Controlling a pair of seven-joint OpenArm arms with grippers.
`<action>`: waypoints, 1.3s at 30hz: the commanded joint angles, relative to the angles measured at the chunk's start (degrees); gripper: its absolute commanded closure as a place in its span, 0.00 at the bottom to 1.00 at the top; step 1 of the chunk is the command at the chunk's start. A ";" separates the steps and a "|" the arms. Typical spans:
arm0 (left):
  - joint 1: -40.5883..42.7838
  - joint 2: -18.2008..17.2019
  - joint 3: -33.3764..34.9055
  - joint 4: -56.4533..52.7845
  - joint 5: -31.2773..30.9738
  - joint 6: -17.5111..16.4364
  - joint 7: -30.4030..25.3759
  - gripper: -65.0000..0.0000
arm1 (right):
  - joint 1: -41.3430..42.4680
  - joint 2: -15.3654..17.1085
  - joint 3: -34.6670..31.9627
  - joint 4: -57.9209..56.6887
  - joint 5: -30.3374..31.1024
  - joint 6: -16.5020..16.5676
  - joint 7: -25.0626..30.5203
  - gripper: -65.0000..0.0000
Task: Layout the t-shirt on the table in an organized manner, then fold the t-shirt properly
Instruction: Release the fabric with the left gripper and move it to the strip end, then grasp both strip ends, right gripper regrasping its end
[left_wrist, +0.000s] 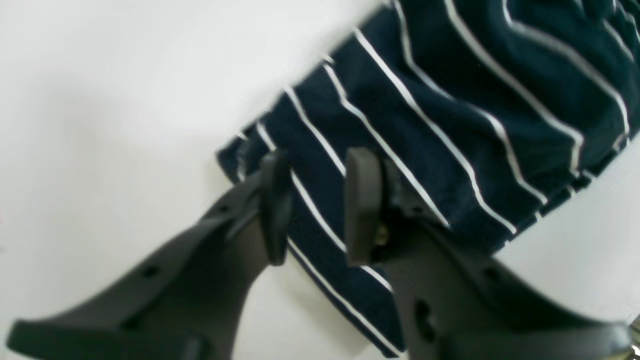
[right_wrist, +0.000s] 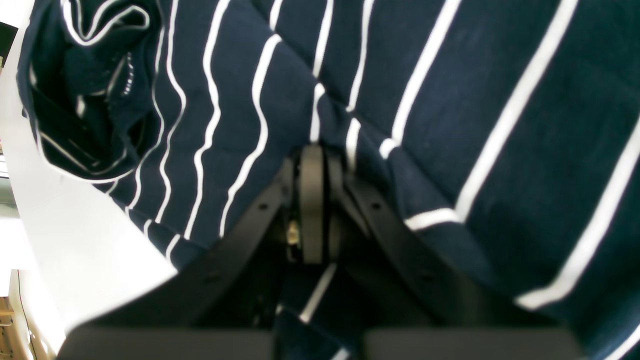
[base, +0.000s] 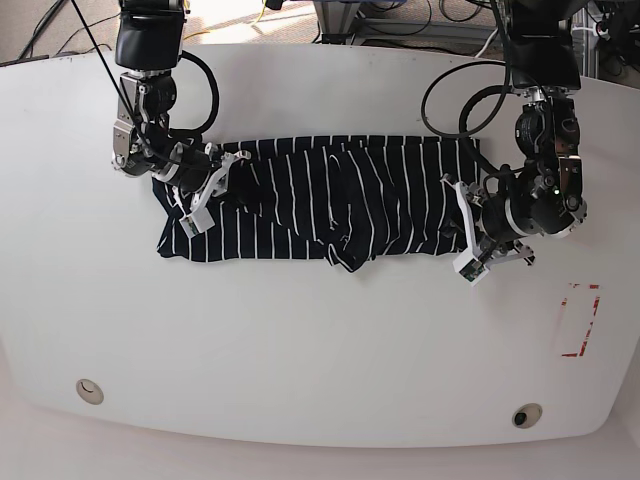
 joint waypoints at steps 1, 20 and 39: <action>-0.51 -0.59 -0.23 -0.11 0.92 -0.06 -1.56 0.82 | -0.58 0.62 -0.19 -0.67 -6.52 -2.28 -5.87 0.98; 2.65 -1.99 -1.90 -9.16 8.48 -0.06 -5.69 0.83 | -0.58 0.62 -0.19 0.30 -6.43 -2.28 -5.87 0.98; 2.65 -2.17 -3.04 -15.49 11.12 -0.06 -8.15 0.83 | 2.50 -1.40 14.31 30.63 7.02 -2.28 -27.49 0.35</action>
